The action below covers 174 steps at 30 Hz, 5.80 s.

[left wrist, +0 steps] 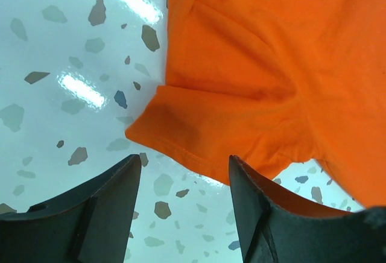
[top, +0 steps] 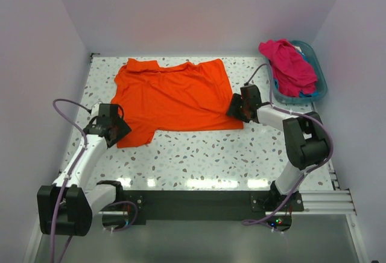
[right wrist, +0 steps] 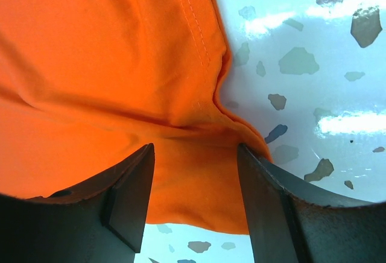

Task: Fold and stack the t-shirts
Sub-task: Flatten the tshirt out, then fold the tshirt

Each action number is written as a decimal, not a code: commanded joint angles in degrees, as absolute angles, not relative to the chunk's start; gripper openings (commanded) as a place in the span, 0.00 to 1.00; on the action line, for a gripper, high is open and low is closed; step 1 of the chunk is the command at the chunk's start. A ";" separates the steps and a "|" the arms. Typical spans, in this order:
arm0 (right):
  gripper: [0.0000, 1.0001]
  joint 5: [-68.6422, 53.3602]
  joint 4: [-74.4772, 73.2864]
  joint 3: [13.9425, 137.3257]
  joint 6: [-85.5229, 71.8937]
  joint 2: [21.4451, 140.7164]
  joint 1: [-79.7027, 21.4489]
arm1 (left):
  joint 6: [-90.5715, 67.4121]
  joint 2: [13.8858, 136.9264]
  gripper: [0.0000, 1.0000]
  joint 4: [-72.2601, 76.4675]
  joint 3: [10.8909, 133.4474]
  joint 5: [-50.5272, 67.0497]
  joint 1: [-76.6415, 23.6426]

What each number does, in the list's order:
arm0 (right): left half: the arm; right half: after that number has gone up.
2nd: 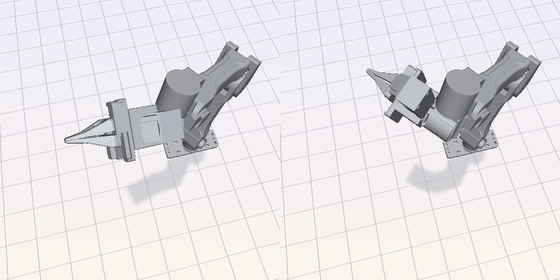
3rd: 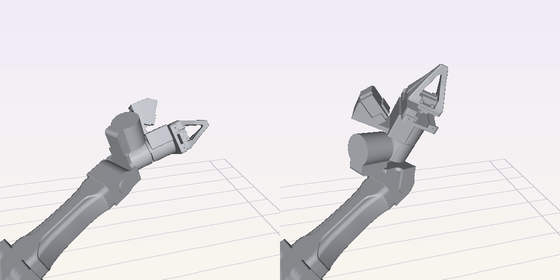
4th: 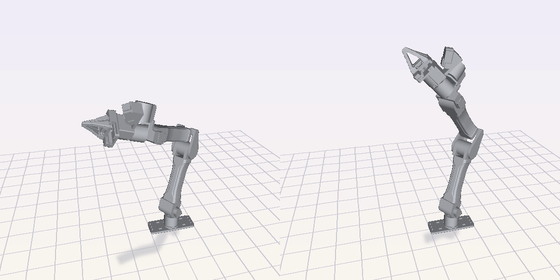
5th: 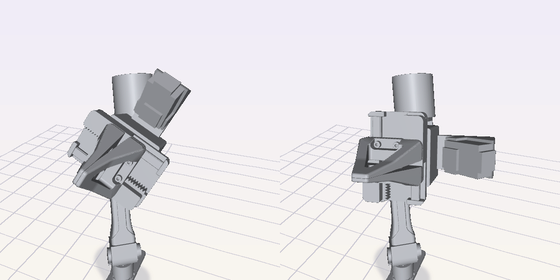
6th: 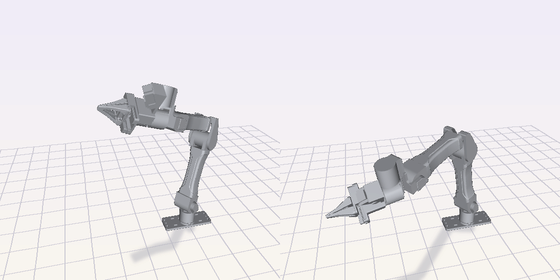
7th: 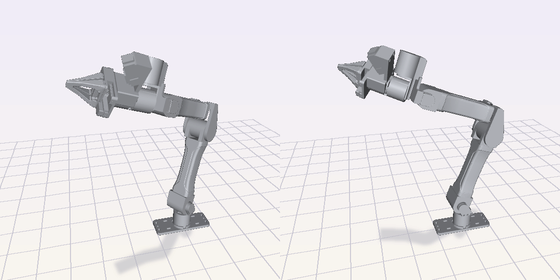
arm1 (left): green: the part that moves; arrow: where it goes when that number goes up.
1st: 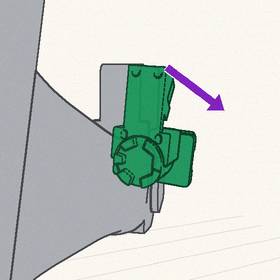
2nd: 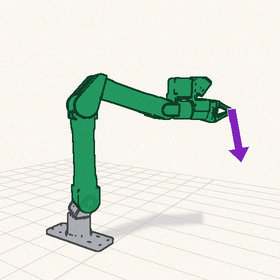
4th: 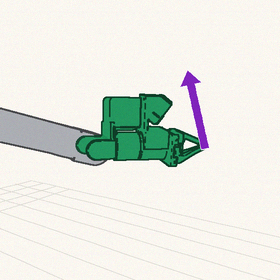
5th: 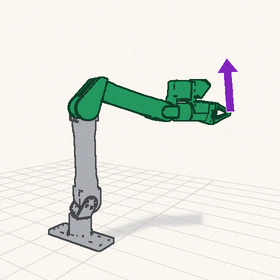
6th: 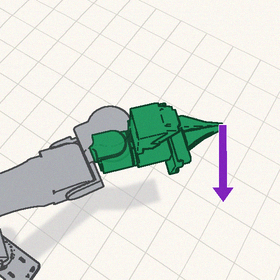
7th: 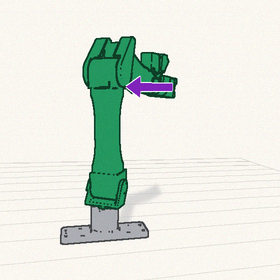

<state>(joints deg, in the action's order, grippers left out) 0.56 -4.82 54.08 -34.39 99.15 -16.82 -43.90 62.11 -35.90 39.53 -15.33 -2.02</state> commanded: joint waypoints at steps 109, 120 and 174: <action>0.00 -5.54 -19.52 140.55 -29.18 113.12 -7.21 | -36.56 111.98 0.00 7.28 139.69 17.83 2.81; 0.00 -8.09 -15.74 106.56 -30.85 102.14 -5.45 | -36.73 93.27 0.00 11.34 103.41 19.25 3.60; 0.00 -4.48 -21.18 71.00 -34.63 104.58 -3.52 | -37.79 97.02 0.01 -11.07 70.83 -3.43 -8.96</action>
<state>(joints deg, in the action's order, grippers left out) -3.01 -20.99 66.54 -33.91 102.89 -3.97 -40.16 93.65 -12.38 66.32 -2.02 -8.82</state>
